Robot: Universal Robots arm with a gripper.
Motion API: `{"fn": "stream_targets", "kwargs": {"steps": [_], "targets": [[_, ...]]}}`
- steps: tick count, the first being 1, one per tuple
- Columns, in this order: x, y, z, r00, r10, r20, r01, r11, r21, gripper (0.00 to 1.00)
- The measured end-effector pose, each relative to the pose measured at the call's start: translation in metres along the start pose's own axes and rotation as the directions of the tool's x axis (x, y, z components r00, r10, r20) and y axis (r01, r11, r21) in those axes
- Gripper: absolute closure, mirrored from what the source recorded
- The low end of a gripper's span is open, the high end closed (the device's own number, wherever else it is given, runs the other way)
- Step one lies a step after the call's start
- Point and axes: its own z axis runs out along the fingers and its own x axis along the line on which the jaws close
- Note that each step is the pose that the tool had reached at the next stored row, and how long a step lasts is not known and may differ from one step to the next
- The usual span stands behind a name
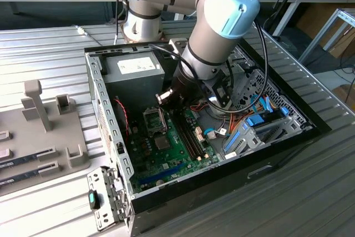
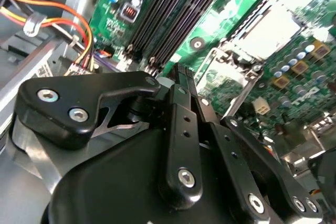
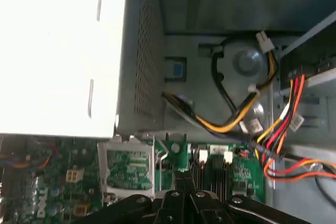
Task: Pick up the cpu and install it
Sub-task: 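Close the cpu cover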
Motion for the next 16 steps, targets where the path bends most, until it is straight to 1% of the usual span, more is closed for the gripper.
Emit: {"fn": "stream_targets", "kwargs": {"steps": [4, 6, 7, 8, 10, 12, 14, 15, 16], "targets": [[-0.0016, 0.0067, 0.0026, 0.9998, -0.02, -0.0064, 0.02, 0.9998, -0.002, 0.89], [-0.0024, 0.01, 0.0045, 0.9989, -0.045, -0.0125, 0.045, 0.999, -0.0018, 0.89], [-0.0041, 0.0112, 0.0051, 0.9985, -0.053, -0.0155, 0.053, 0.9986, -0.0023, 0.89], [-0.0065, 0.0118, 0.0051, 0.998, -0.061, -0.0196, 0.06, 0.9981, -0.0068, 0.89], [-0.0099, 0.012, 0.005, 0.9974, -0.068, -0.0237, 0.068, 0.9975, -0.0174, 0.89], [-0.0129, 0.0122, 0.0049, 0.9963, -0.081, -0.0285, 0.08, 0.9964, -0.0299, 0.89], [-0.0134, 0.0123, 0.0051, 0.9938, -0.106, -0.0344, 0.104, 0.9939, -0.0366, 0.89], [-0.0136, 0.0122, 0.0054, 0.9915, -0.125, -0.0381, 0.123, 0.9916, -0.0381, 0.89], [-0.0137, 0.0121, 0.0057, 0.9888, -0.143, -0.0418, 0.142, 0.9892, -0.0379, 0.89]]}}
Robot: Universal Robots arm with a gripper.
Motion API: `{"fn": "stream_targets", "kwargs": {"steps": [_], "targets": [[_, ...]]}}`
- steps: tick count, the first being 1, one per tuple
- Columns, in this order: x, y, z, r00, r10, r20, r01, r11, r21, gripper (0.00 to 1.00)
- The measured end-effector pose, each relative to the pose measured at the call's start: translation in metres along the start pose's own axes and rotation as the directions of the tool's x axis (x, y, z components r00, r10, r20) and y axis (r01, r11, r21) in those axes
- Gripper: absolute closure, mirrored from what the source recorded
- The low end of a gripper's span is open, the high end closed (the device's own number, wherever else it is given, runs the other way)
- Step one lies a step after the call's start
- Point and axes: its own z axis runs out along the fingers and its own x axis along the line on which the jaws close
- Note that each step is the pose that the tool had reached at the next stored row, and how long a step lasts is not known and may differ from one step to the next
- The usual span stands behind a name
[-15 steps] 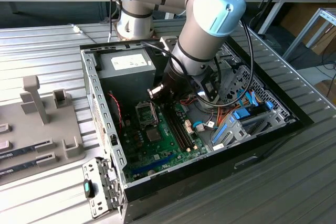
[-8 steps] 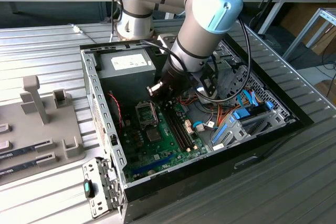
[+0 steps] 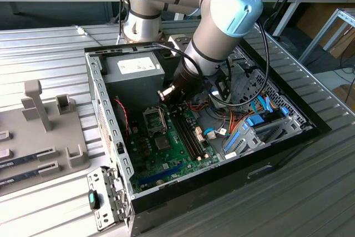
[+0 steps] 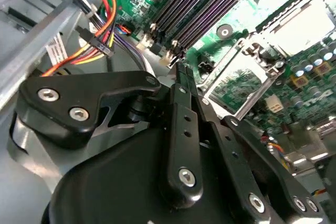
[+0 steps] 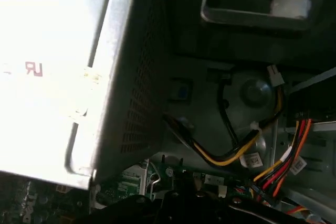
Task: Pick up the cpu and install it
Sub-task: 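Close the cpu cover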
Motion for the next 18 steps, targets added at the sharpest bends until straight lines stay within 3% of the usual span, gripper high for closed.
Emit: {"fn": "stream_targets", "kwargs": {"steps": [1, 3, 5, 7, 10, 11, 12, 13, 14, 18], "targets": [[-0.0001, -0.0002, 0.0009, 0.9989, -0.045, -0.0093, 0.045, 0.999, 0.0024, 0.89], [-0.0011, -0.0005, 0.0019, 0.9948, -0.1, -0.0227, 0.1, 0.995, 0.0041, 0.89], [-0.0045, -0.001, 0.0017, 0.9928, -0.116, -0.0276, 0.116, 0.9932, -0.0031, 0.89], [-0.007, -0.001, 0.0018, 0.9912, -0.13, -0.025, 0.129, 0.9912, -0.028, 0.89], [-0.0073, -0.001, 0.0019, 0.9881, -0.153, -0.0208, 0.151, 0.987, -0.0545, 0.89], [-0.0074, -0.0011, 0.0023, 0.9842, -0.176, -0.0213, 0.174, 0.9826, -0.0644, 0.89], [-0.0074, -0.0011, 0.0026, 0.9811, -0.192, -0.0228, 0.19, 0.9794, -0.0679, 0.89], [-0.0074, -0.0012, 0.0029, 0.9749, -0.221, -0.0268, 0.219, 0.9732, -0.0711, 0.89], [-0.0074, -0.0013, 0.0034, 0.9661, -0.256, -0.0317, 0.253, 0.9645, -0.0745, 0.89], [-0.0076, -0.0015, 0.0047, 0.9494, -0.312, -0.0396, 0.308, 0.9481, -0.0802, 0.89]]}}
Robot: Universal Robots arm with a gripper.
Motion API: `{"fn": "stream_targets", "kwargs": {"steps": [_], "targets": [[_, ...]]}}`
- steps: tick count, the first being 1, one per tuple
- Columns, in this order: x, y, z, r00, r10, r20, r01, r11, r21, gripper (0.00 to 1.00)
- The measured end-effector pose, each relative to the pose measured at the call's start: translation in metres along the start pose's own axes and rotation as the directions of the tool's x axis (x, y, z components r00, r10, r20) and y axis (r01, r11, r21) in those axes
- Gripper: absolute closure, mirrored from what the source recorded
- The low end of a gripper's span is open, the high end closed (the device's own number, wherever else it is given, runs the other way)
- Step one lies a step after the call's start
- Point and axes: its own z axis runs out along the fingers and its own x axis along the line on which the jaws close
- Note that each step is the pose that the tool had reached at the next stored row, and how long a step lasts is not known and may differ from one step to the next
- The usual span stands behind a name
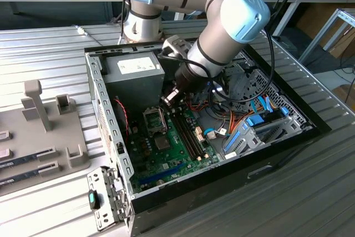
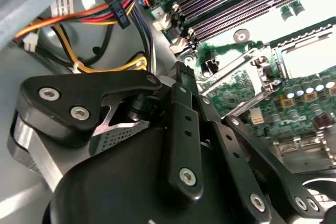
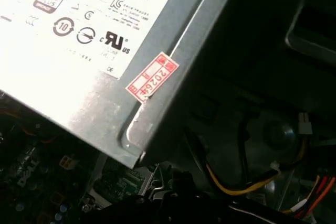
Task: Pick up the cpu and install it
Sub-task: 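Close the cpu cover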
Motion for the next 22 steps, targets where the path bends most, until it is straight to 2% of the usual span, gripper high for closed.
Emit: {"fn": "stream_targets", "kwargs": {"steps": [4, 5, 7, 9, 11, 12, 14, 18, 22], "targets": [[-0.0013, -0.0007, 0.0008, 0.9991, -0.042, -0.0069, 0.042, 0.9991, -0.0073, 0.89], [-0.0017, -0.0009, 0.0015, 0.9981, -0.061, -0.0094, 0.061, 0.9981, -0.011, 0.89], [-0.0017, -0.001, 0.0019, 0.995, -0.099, -0.0175, 0.099, 0.995, -0.0138, 0.89], [-0.0017, -0.0012, 0.0025, 0.9901, -0.138, -0.026, 0.138, 0.9903, -0.0165, 0.89], [-0.0017, -0.0014, 0.0031, 0.9836, -0.177, -0.0347, 0.177, 0.9841, -0.0193, 0.89], [-0.0018, -0.0015, 0.0035, 0.9791, -0.2, -0.0396, 0.199, 0.9798, -0.0213, 0.89], [-0.002, -0.0017, 0.0037, 0.9734, -0.225, -0.0445, 0.224, 0.9743, -0.0246, 0.89], [-0.0026, -0.0019, 0.0031, 0.967, -0.251, -0.0446, 0.25, 0.9678, -0.0326, 0.89], [-0.0024, -0.0006, -0.0016, 0.9656, -0.256, -0.0453, 0.255, 0.9665, -0.0335, 0.89]]}}
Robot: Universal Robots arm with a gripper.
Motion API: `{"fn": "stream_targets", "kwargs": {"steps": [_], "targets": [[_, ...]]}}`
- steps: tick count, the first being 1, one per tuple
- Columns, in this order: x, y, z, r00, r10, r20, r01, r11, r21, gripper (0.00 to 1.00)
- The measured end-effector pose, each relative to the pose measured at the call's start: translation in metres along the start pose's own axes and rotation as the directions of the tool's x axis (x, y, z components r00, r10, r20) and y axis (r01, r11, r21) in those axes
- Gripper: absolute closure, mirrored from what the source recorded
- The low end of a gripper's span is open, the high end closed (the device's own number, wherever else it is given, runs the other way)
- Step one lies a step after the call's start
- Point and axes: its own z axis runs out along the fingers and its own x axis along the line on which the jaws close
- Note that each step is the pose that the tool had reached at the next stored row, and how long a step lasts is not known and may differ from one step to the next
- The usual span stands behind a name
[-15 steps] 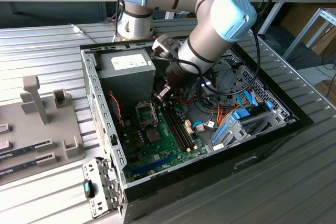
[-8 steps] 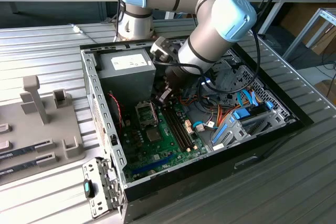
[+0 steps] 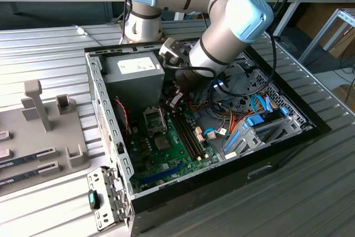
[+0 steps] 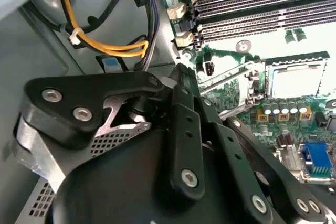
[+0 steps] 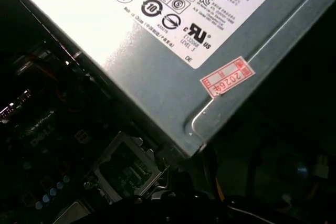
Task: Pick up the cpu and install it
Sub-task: 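Close the cpu cover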
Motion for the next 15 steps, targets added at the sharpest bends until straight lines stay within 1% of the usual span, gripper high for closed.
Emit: {"fn": "stream_targets", "kwargs": {"steps": [4, 7, 10, 11, 12, 14, 15], "targets": [[0.0001, 0.0008, -0.0025, 1.0, -0.003, 0.0, 0.003, 1.0, -0.0011, 0.89], [0.0002, 0.002, -0.0062, 1.0, -0.007, -0.0002, 0.007, 1.0, -0.0018, 0.89], [-0.0001, 0.002, -0.0068, 1.0, -0.009, -0.0001, 0.009, 1.0, -0.003, 0.89], [-0.0012, 0.0009, -0.0071, 1.0, -0.009, -0.0018, 0.009, 0.9999, -0.0041, 0.89], [-0.0035, -0.0013, -0.0067, 1.0, -0.008, -0.0049, 0.008, 0.9999, -0.0073, 0.89], [-0.0056, -0.0026, -0.0053, 0.9999, -0.008, -0.0071, 0.008, 0.9999, -0.0094, 0.89], [-0.0061, -0.0025, -0.0041, 0.9999, -0.008, -0.007, 0.008, 0.9999, -0.0098, 0.89]]}}
